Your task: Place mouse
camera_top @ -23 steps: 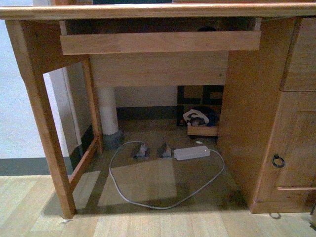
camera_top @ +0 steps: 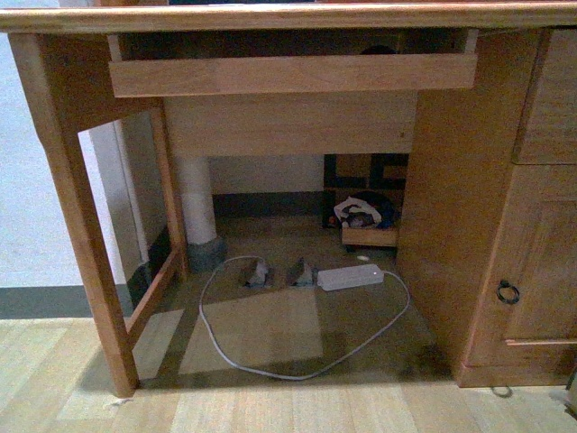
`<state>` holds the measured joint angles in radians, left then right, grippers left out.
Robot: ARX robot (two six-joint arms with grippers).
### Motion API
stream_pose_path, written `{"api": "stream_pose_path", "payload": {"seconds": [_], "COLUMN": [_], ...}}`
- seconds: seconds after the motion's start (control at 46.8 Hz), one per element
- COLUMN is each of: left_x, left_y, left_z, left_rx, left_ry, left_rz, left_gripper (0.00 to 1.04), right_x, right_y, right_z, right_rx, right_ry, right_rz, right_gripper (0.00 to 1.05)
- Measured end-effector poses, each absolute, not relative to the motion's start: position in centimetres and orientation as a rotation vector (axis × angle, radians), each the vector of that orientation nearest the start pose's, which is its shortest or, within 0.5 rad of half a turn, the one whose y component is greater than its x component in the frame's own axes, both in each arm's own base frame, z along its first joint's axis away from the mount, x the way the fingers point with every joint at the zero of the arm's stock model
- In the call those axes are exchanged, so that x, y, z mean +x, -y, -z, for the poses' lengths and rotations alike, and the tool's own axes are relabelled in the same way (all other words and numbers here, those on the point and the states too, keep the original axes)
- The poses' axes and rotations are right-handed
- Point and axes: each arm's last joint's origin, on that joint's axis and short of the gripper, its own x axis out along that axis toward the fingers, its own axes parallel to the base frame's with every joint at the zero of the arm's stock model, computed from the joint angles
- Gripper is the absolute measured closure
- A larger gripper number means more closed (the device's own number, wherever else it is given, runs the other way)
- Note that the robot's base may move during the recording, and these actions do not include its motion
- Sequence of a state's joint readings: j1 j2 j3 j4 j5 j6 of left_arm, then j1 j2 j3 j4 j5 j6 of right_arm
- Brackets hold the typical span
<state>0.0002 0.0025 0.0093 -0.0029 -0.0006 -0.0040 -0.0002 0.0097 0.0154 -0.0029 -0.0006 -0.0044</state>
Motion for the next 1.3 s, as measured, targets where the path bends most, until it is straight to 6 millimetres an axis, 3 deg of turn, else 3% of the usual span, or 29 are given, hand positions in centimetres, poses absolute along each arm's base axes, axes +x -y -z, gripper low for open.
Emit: {"api": "stream_pose_path", "payload": {"seconds": [1.303], "left_x": [9.73], "left_y": [0.0], "left_z": [-16.6], "left_rx": [-0.002], "left_ry": [0.002], "left_rz": [0.0], "left_gripper": [0.07], "right_x": [9.74], "right_y": [0.0], "right_z": [-16.77], "right_rx": [-0.003], "right_ry": [0.003], "right_rz": [0.0], "right_gripper": [0.07]}}
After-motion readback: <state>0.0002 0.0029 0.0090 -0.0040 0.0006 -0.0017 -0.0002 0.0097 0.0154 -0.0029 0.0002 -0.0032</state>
